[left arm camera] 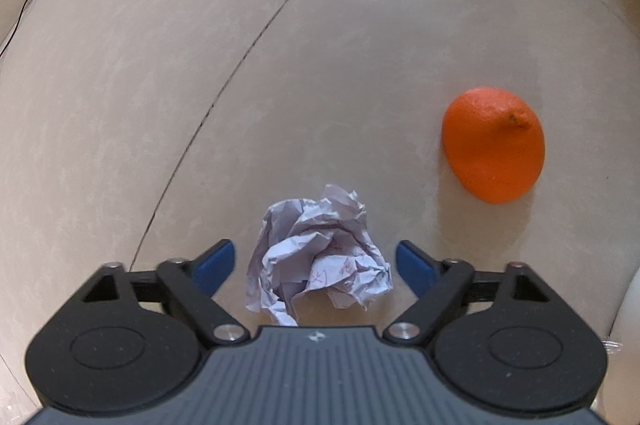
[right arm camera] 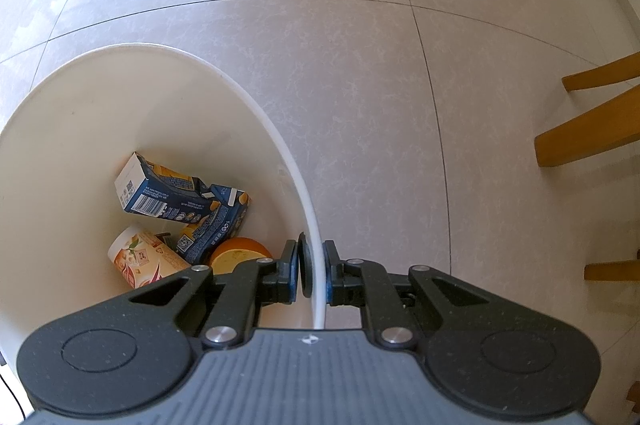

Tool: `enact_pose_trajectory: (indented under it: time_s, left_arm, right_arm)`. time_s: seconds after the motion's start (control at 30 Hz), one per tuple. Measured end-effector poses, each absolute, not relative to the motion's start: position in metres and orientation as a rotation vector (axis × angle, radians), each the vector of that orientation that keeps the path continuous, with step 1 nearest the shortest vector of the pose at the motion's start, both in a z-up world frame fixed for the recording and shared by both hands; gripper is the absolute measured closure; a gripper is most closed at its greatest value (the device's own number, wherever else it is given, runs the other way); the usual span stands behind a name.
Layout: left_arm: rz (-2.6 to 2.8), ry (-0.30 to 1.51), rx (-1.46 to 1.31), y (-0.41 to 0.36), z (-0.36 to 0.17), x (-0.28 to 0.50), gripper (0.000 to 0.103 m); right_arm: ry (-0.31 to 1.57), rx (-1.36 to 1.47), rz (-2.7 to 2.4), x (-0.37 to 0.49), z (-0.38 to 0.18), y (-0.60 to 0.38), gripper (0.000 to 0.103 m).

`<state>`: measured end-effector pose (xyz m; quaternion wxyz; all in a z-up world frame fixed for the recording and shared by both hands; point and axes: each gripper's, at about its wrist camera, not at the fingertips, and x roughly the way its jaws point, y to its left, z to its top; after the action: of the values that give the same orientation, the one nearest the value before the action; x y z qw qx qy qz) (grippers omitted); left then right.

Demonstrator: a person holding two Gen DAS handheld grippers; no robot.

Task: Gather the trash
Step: 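Lower the left gripper and grasp the crumpled white paper, then carry the crumpled paper over the bucket and release it inside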

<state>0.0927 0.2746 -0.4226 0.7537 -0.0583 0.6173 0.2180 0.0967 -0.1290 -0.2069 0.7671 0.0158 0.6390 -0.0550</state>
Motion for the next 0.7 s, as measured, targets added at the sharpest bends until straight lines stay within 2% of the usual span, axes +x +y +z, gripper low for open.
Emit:
enact_pose_trajectory:
  time_s: [0.13,0.27,0.7]
  left_arm:
    - [0.474,1.347,-0.156,0.274,-0.421,0.092,0.046]
    - [0.475,1.348,-0.143,0.274,-0.416,0.092,0.056]
    - [0.38,1.339,-0.004,0.256,-0.35,0.105,0.057]
  right_arm:
    - [1.388,0.037,-0.12,0.097,-0.207,-0.129,0.089]
    - [1.388,0.039,-0.119,0.096,-0.207,-0.13,0.089]
    - [1.392,0.046,-0.117,0.097,-0.206,-0.132,0.089]
